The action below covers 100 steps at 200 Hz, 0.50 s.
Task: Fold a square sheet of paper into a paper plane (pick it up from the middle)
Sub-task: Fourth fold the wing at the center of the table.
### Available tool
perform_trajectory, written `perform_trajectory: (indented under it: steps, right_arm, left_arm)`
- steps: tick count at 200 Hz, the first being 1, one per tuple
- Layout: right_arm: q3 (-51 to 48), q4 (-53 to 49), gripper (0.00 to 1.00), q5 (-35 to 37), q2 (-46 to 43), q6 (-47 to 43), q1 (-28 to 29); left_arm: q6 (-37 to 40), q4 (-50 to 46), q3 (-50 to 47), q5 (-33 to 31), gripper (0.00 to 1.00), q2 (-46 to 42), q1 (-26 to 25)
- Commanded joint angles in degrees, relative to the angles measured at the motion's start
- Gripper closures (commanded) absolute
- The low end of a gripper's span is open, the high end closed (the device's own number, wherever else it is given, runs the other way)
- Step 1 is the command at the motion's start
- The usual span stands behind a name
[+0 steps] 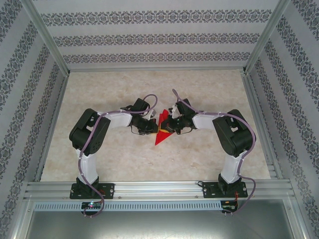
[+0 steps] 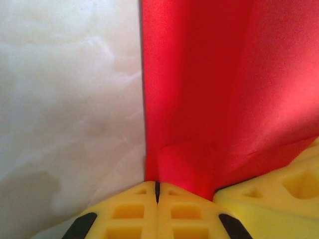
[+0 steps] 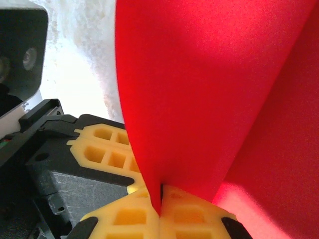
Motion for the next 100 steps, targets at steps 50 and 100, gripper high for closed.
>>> perform_trajectory:
  steps: [50,100]
  right_arm:
    - [2.28,0.11,1.0,0.3,1.79,0.3,0.96]
    - [3.22,0.29,1.0,-0.06,3.67,0.27,1.32]
  left_arm:
    - [-0.02,3.81,-3.03,0.63,1.0,1.81,-0.24]
    - [-2.99,9.86,-5.8,4.2,1.0,0.68,1.08]
